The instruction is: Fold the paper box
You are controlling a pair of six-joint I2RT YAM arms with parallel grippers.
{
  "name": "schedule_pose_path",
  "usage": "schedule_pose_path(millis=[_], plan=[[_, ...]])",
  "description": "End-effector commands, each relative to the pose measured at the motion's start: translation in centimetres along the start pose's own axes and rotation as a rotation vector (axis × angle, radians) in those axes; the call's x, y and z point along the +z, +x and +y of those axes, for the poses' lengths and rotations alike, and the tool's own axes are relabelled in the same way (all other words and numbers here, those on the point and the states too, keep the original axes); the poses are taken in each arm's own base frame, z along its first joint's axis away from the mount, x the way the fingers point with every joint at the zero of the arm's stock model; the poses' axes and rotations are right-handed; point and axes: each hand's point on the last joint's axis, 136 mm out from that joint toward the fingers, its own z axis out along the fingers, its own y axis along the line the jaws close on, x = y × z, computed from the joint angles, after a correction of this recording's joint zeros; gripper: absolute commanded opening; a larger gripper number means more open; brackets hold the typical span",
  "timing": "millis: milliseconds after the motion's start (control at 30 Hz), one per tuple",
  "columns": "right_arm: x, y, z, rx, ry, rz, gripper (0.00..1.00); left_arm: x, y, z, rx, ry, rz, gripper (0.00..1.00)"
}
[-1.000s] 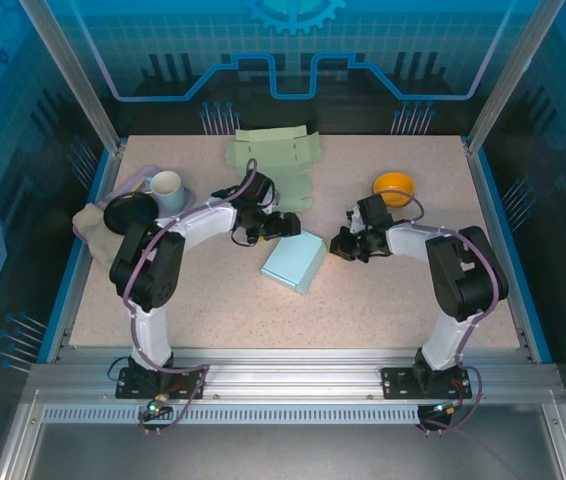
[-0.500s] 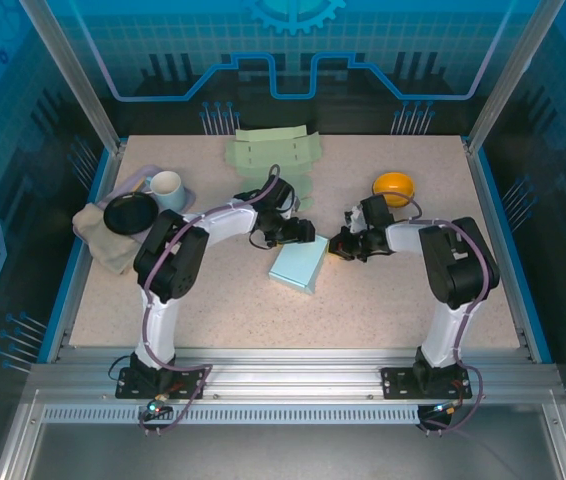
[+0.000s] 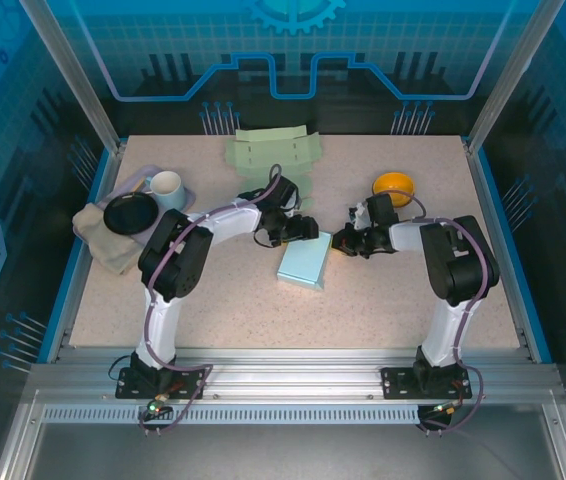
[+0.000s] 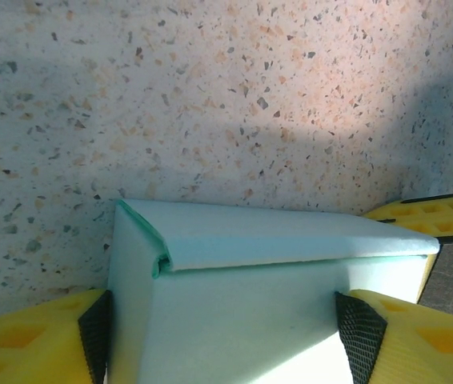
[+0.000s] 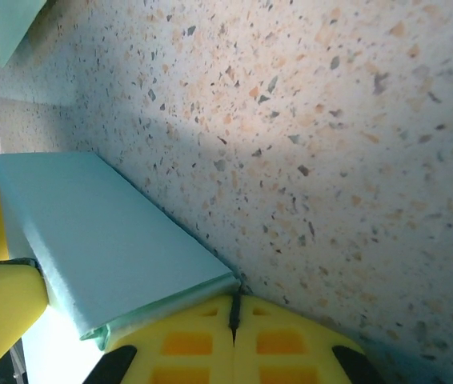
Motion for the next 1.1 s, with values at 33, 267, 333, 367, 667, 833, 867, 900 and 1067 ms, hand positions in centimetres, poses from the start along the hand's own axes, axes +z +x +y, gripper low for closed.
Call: schedule_pose_path(millis=[33,267,333,367,667,833,867,900,1067], plan=[[0.1,-0.3,6.8,-0.188,-0.192,0.001,0.00,1.5,6.2,-9.8,0.164,0.237,0.167,0.76],[-3.0,0.1,1.1,-0.064,0.052,-0.024,0.00,-1.4,0.6,-2.9,0.026,0.063,0.013,0.83],[-4.0,0.6,0.1,-0.049,0.102,-0.017,0.00,-2.6,-0.1,-1.5,0.005,0.022,-0.022,0.88],[-4.5,0.7,-0.2,-0.052,0.124,-0.018,0.00,-3.0,-0.3,-1.1,-0.001,0.012,-0.035,0.89],[-7.0,6.1,-1.2,-0.036,0.208,0.071,0.00,-6.1,3.5,1.1,-0.053,0.014,-0.052,0.92],[-6.5,10.4,-0.3,-0.028,0.175,0.113,0.00,-5.9,8.1,0.7,-0.040,0.039,-0.010,0.92],[-6.2,11.0,-0.1,-0.026,0.165,0.119,0.00,-5.8,8.5,0.7,-0.039,0.039,-0.010,0.92],[-5.8,11.6,-0.1,-0.019,0.159,0.124,0.00,-5.7,8.8,0.6,-0.040,0.041,-0.011,0.92],[-3.7,13.0,0.8,-0.024,0.102,0.130,0.00,-4.6,9.3,-0.1,-0.057,0.071,-0.003,0.91]])
